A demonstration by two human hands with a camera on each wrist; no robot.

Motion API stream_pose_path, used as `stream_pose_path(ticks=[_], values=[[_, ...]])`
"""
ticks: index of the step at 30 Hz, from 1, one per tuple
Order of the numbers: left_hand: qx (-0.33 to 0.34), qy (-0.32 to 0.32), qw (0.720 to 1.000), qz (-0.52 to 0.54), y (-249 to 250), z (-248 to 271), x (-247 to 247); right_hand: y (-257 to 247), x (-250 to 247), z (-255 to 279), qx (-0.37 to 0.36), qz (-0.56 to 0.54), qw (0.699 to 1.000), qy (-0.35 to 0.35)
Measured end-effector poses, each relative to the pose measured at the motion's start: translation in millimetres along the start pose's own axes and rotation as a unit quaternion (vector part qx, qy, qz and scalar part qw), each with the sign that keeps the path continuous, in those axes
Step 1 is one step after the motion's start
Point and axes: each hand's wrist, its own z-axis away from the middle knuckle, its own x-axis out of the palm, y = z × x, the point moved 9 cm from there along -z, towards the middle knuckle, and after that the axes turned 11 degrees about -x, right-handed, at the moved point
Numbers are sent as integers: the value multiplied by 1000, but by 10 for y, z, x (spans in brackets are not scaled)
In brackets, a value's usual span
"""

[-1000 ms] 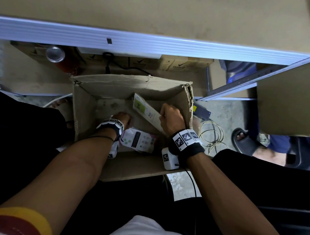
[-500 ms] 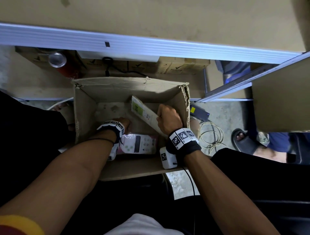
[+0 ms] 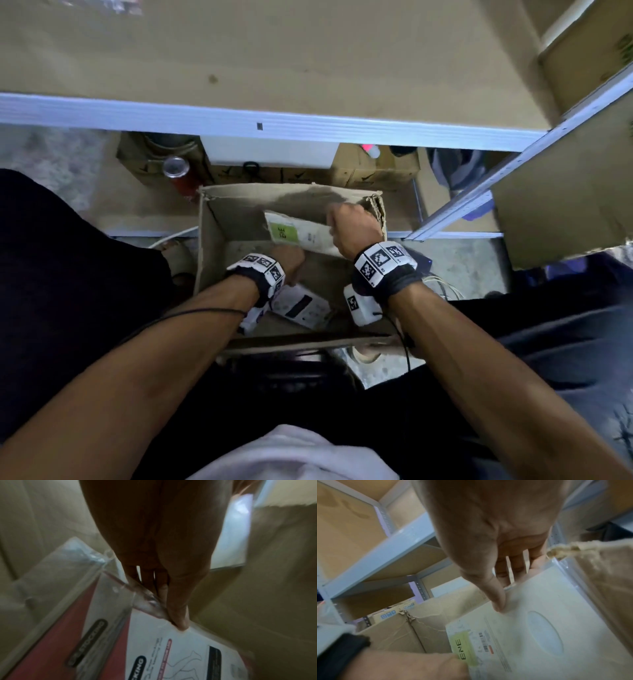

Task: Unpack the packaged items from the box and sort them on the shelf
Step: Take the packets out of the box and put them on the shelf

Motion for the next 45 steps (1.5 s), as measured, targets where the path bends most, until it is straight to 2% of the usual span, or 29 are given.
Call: stream_pose_path(ticks=[6,13,20,23,27,31,33,35,38,40,43,45], values=[[55,59,997,20,30,527,-581,-80,-329,133,-13,3,999,29],[41,174,981,80,-267,1375,-1470,-337,-844,306,-48,-45,997,48],[52,272,953,126,-511,2185,-2330,-406,-1684,545,-68,-56,988,128],[64,299,941,147,-599,2519,-2663,-388,-2065,688,-89,-66,981,157],[84,304,931,181,-789,2879,-3047,-272,-2477,774,-94,-95,974,185],[98,318,910,247,-1138,3091,-3342,-107,-2771,763,-89,-182,956,210],[101,329,884,315,-1374,3105,-3446,-45,-2868,732,-84,-248,936,236],[105,335,839,416,-1598,3064,-3499,3,-2893,678,-72,-324,907,258],[104,332,737,579,-1904,2901,-3490,5,-2811,526,-47,-412,871,262],[80,343,679,644,-2112,2750,-3481,-34,-2724,373,-33,-488,831,264],[44,343,600,722,-2359,2493,-3448,-139,-2595,75,-12,-579,773,260],[17,338,559,757,-2503,2316,-3415,-219,-2536,-160,-2,-611,749,257]])
